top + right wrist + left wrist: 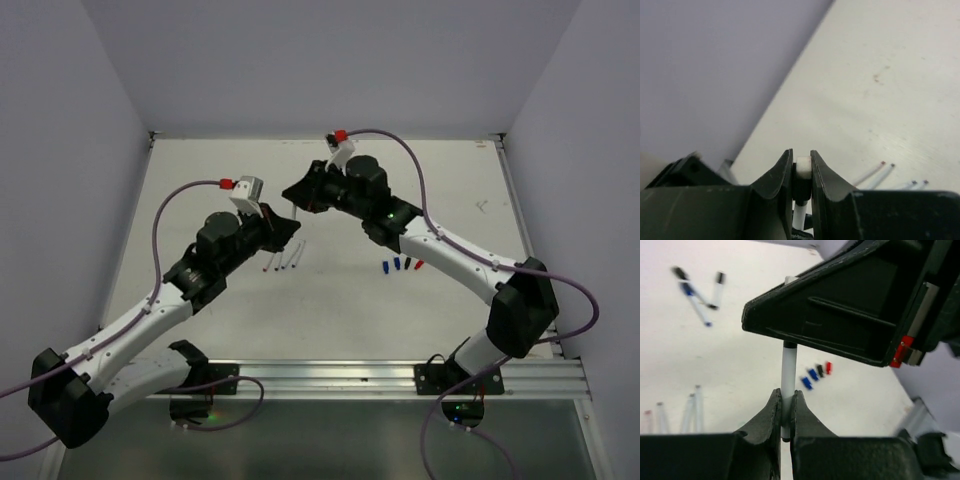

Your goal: Open the pen caps

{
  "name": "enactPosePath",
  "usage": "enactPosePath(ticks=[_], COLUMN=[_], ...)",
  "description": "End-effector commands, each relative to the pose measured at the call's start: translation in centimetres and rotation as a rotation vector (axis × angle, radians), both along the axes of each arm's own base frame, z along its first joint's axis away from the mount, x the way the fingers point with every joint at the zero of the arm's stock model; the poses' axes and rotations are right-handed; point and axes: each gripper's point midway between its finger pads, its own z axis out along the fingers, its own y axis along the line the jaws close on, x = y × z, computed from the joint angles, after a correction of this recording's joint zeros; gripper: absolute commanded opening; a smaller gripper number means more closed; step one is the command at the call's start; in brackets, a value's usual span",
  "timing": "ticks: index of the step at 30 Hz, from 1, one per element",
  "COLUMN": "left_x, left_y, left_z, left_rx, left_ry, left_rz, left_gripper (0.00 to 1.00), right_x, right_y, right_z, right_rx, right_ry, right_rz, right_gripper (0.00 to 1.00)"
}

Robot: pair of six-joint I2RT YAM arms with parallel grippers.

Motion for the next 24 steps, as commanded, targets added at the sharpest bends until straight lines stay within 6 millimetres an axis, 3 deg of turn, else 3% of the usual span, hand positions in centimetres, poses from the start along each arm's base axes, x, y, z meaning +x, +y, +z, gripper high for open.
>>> enactPosePath(ticks=[1, 2, 4, 7, 9, 10, 12, 13, 14, 15, 16, 18, 19, 20, 21, 22, 24], left_x=[2.8, 3.0, 3.5, 3.7, 3.5, 2.9, 2.4, 0.1, -0.5, -3.2, -4.0, -7.0, -8.6, -9.5, -10.8, -12.3, -12.9], left_y=[8.2, 8.2, 7.6, 6.7, 5.6, 3.7, 2.1, -0.3, -1.4, -1.9, -2.1, -2.8, -2.6, -2.6, -2.6, -1.9, -1.7], left_z=[-0.4, -0.4, -0.8, -1.7, -1.8, -1.3, -0.9, -0.6, 2.3, 1.5, 4.6, 4.6, 7.5, 6.9, 7.2, 9.1, 8.9], left_rx=[0.295, 0.310, 0.340, 0.367, 0.349, 0.298, 0.215, 0.131, -0.026, -0.104, -0.202, -0.309, -0.390, -0.464, -0.482, -0.534, -0.601], left_ry=[-0.067, -0.069, -0.066, -0.052, -0.060, -0.077, -0.095, -0.096, -0.153, -0.139, -0.254, -0.191, -0.335, -0.233, -0.241, -0.357, -0.274], left_rz=[0.449, 0.462, 0.463, 0.416, 0.360, 0.245, 0.124, -0.086, -0.154, -0.322, -0.385, -0.544, -0.605, -0.648, -0.724, -0.773, -0.809], left_gripper=[0.00, 0.00, 0.00, 0.00, 0.00, 0.00, 0.00, 0.00, 0.00, 0.00, 0.00, 0.00, 0.00, 0.00, 0.00, 0.00, 0.00], right_x=[4.0, 4.2, 4.8, 5.4, 5.5, 5.6, 5.6, 5.7, 4.6, 4.6, 5.0, 3.7, 3.5, 3.0, 2.2, 1.7, 0.8], right_y=[-13.8, -14.3, -15.5, -15.4, -14.5, -14.2, -12.2, -11.4, -8.6, -7.2, -7.0, -4.3, -4.1, -3.7, -3.3, -3.1, -3.1], right_z=[-10.0, -11.0, -10.8, -10.9, -11.0, -11.0, -11.1, -11.1, -11.4, -10.9, -10.5, -9.3, -7.7, -6.8, -5.2, -4.1, -2.0], right_rx=[-0.876, -0.923, -0.977, -1.015, -0.985, -0.986, -0.904, -0.852, -0.741, -0.607, -0.498, -0.288, -0.185, -0.111, -0.005, 0.078, 0.190], right_ry=[0.087, 0.108, 0.092, 0.099, 0.097, 0.088, 0.086, 0.095, 0.122, 0.102, 0.131, 0.112, 0.115, 0.103, 0.046, 0.077, 0.027], right_rz=[-0.649, -0.706, -0.772, -0.793, -0.759, -0.734, -0.644, -0.595, -0.424, -0.364, -0.328, -0.135, -0.090, -0.047, 0.041, 0.069, 0.159], right_gripper=[0.00, 0.00, 0.00, 0.00, 0.00, 0.00, 0.00, 0.00, 0.00, 0.00, 0.00, 0.00, 0.00, 0.00, 0.00, 0.00, 0.00])
